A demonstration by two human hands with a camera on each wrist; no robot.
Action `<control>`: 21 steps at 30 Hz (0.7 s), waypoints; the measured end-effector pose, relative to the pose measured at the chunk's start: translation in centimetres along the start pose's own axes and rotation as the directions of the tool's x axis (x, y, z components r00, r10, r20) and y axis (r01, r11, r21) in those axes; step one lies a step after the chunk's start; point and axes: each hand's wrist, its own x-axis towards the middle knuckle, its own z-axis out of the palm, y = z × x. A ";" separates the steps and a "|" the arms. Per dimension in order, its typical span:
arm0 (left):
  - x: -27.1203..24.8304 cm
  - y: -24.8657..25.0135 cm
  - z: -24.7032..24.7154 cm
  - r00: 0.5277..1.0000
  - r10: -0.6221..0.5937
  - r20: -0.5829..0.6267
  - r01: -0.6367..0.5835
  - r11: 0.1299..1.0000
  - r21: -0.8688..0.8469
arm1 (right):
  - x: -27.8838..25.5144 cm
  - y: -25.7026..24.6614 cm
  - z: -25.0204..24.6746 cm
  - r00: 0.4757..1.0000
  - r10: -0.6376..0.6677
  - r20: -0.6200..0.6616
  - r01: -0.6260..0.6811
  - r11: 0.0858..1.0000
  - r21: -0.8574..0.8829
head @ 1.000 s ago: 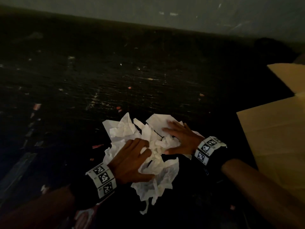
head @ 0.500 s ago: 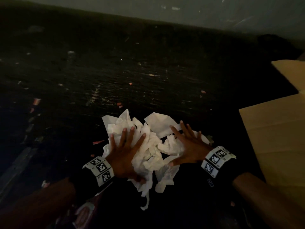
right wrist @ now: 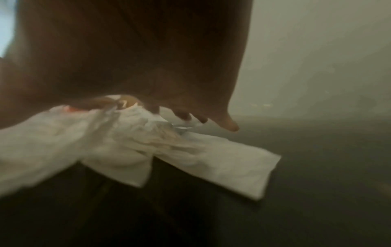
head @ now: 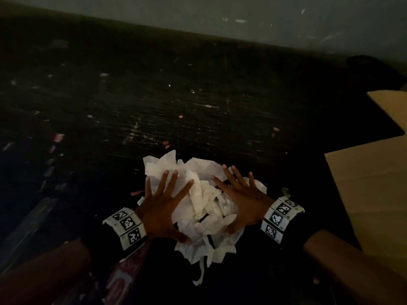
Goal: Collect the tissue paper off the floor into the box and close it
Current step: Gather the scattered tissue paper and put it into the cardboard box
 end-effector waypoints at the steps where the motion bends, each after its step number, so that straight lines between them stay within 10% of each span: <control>1: 0.1 0.0 0.3 0.999 -0.028 0.029 0.028 1.000 -0.007 | 0.0 -0.1 0.0 1.000 -0.016 0.004 0.016 1.000 -0.015; 21: -1.7 2.4 0.8 0.995 0.090 0.042 -0.083 0.986 -0.143 | -0.7 -3.9 3.5 0.978 -0.119 -0.169 0.140 0.983 0.118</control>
